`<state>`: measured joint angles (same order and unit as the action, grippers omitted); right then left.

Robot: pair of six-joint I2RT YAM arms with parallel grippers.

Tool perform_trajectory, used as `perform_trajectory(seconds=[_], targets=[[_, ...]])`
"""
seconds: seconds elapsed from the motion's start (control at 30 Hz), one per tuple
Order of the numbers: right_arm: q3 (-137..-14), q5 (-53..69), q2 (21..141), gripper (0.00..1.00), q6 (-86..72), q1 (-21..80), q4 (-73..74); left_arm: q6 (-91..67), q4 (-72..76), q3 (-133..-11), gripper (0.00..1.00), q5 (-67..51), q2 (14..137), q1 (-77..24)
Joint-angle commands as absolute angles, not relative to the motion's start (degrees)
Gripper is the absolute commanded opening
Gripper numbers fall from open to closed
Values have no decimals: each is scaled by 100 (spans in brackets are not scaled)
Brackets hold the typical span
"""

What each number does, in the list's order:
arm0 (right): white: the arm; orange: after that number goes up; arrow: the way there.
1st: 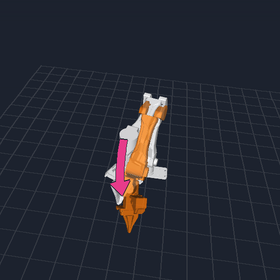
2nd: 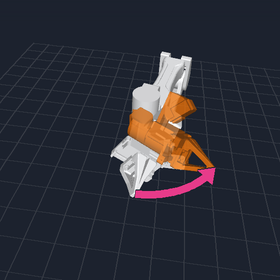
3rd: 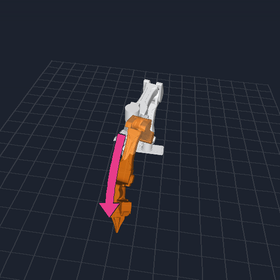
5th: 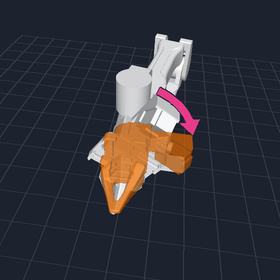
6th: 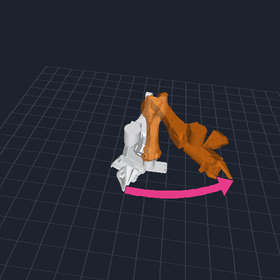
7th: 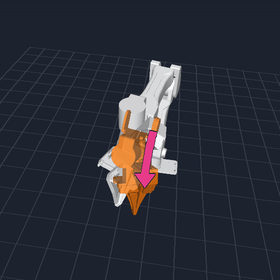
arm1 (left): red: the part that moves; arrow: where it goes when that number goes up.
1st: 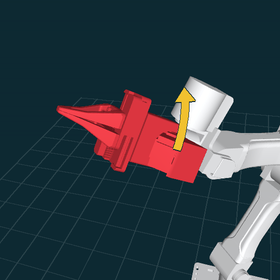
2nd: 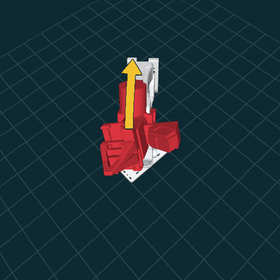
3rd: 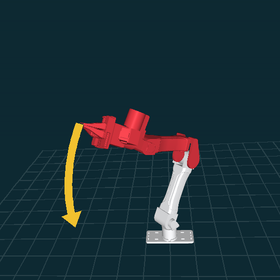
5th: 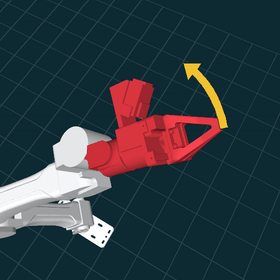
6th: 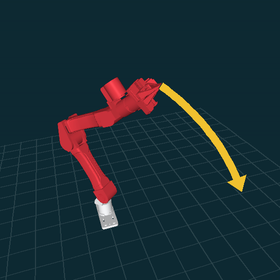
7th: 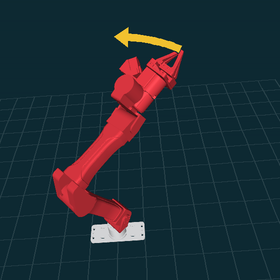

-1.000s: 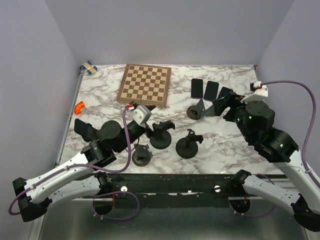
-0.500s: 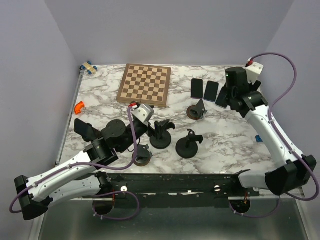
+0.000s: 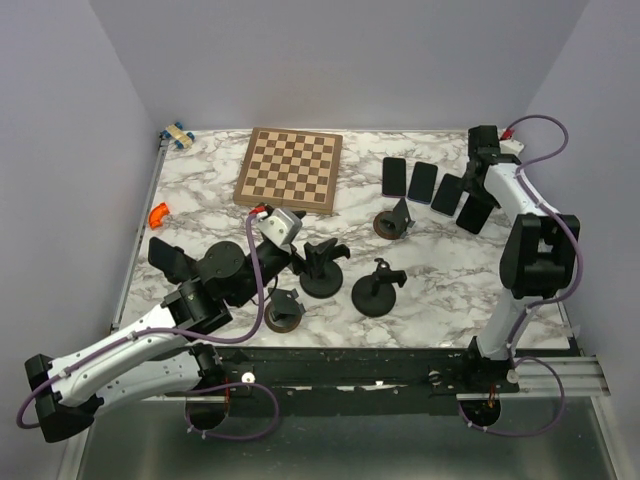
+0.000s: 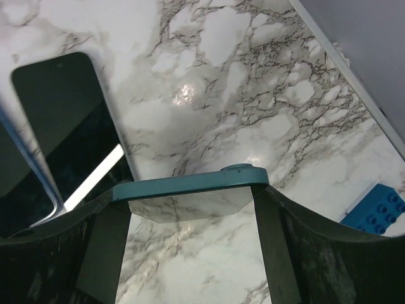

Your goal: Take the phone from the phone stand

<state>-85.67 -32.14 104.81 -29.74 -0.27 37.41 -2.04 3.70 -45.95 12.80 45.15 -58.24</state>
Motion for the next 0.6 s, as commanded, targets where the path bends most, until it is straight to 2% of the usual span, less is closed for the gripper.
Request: perform_trajectory(seconds=[0.0,0.17,0.43,0.57], targets=[[-9128,-3222,11107,1,-2789,-284,3836,-280,338,-4724,89,1204,4372,-5845],[-9490,-2856,11702,2,-2758,-550,3905,-290,341,-4720,89,1151,4359,-5845],[-9903,-2194,12531,20,-2727,-725,3909,-326,358,-4703,89,1134,4350,-5847],[-10135,-2089,12814,25,-2794,-721,3911,-309,375,-4694,89,1158,4449,-5845]])
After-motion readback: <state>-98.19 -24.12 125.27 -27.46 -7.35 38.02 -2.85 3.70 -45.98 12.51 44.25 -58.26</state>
